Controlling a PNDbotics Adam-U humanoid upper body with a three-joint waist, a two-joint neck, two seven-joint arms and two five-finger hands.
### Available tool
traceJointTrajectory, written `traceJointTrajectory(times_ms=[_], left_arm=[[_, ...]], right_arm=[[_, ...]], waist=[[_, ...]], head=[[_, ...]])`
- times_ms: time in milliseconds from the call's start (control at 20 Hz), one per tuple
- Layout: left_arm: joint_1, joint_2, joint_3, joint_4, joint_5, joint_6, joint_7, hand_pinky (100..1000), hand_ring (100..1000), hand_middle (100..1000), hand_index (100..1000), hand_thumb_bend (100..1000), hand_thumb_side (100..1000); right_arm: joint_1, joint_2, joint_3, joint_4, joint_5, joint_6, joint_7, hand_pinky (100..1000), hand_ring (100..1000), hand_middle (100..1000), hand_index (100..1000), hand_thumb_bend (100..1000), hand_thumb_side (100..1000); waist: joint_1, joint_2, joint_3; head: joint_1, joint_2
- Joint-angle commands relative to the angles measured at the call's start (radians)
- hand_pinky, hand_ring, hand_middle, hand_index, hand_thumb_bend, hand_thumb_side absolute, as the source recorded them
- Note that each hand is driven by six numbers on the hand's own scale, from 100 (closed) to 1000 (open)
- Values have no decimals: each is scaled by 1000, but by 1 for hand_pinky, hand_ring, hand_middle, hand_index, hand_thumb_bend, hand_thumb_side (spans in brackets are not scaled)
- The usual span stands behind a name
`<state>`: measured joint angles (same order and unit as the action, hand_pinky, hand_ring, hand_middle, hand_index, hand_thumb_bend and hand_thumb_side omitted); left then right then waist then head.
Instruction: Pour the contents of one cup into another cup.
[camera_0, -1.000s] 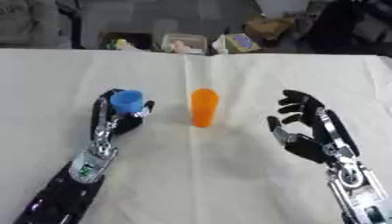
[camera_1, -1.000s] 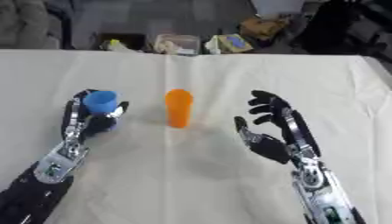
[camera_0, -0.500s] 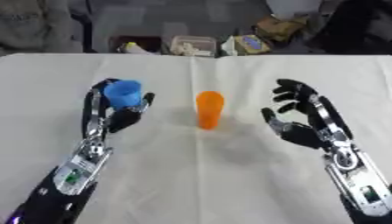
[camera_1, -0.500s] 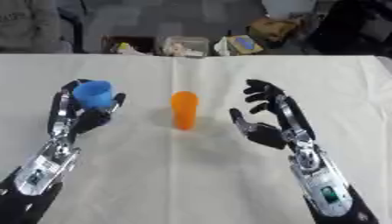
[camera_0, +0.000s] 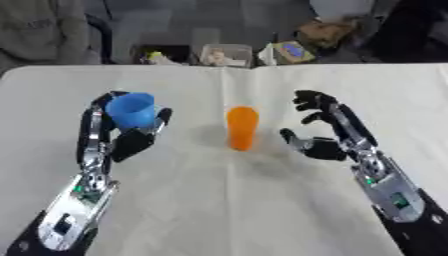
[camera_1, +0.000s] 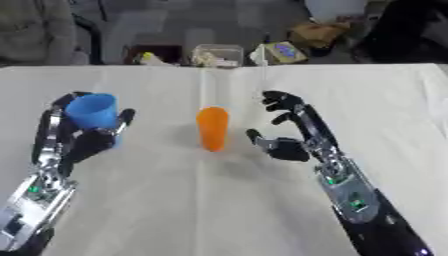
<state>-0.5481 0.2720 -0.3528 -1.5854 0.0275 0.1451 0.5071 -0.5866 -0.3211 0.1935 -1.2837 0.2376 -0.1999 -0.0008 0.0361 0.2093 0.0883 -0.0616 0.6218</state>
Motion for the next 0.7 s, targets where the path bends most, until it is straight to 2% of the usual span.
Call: traceJointTrajectory(times_ms=[50, 300, 700], left_arm=[[-1, 15, -11, -63, 13, 9, -12, 193, 184, 151, 348, 556, 100], [23, -1, -28, -106, 20, 15, -29, 194, 185, 152, 348, 555, 100], [41, -15, -41, -135, 24, 9, -43, 197, 187, 154, 350, 554, 100]], right_arm=[[-32, -13, -1, 42, 9, -14, 5, 623, 771, 747, 873, 400, 154], [-58, -8, -6, 101, 0, -23, 11, 619, 767, 745, 872, 393, 167], [-91, 2, -15, 164, -7, -30, 13, 611, 760, 740, 871, 387, 183]], waist=[[4, -15, 13], [14, -15, 45], [19, -14, 68]], head=[[-8, -11], [-15, -14], [-20, -13]])
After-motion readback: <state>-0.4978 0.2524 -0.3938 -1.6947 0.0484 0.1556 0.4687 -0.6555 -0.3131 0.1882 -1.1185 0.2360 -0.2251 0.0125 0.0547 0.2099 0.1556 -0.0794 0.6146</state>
